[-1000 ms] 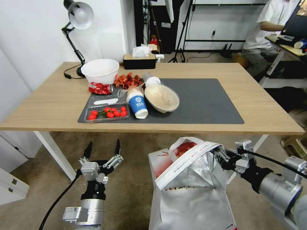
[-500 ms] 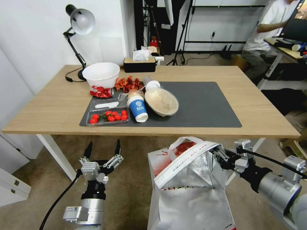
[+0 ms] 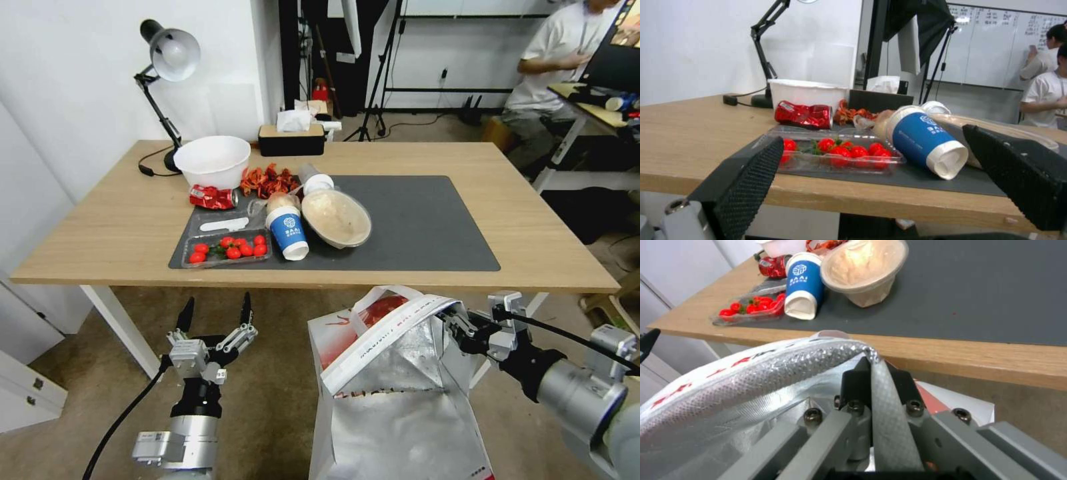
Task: Pick up the food delivery bag from the floor and place it on the table.
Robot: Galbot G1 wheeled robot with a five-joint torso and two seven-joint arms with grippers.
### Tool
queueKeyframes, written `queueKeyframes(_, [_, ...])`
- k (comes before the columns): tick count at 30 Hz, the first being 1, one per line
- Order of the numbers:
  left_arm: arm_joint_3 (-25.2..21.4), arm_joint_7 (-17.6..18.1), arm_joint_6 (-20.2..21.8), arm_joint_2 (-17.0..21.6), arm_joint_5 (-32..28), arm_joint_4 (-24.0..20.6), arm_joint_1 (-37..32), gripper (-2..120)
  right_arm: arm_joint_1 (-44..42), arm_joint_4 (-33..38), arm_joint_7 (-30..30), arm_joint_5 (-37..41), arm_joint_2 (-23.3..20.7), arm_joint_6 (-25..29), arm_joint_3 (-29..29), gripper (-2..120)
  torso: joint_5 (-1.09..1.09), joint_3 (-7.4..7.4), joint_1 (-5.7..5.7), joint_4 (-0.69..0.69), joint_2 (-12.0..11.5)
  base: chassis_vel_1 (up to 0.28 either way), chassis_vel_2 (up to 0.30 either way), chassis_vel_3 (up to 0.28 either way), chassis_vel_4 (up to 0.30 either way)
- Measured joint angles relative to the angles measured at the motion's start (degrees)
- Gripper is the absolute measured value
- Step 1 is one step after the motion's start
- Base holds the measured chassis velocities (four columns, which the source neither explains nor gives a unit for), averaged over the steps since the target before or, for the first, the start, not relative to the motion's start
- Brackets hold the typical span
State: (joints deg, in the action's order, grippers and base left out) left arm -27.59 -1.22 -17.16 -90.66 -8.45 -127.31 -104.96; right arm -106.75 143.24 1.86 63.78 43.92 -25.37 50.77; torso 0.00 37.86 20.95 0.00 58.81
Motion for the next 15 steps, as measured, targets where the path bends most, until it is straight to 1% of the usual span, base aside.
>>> queueKeyframes(8, [-0.1,0.0,-0.1,-0.1,0.4,0.0,0.0,100,0.3,0.0,1.0,0.9,-0.2,-0.3,-0.7,0,0.0,-0.09,-0.06,0.0,-0.2,0.0,0.0,0.0,0.0])
queueKeyframes(15, [-0.2,0.0,-0.3,-0.6,0.8,0.3,0.0,100,0.7,0.0,3.4,4.6,-1.1,-1.2,0.3,0,0.0,-0.19,-0.14,0.0,-0.3,0.0,0.0,0.0,0.0])
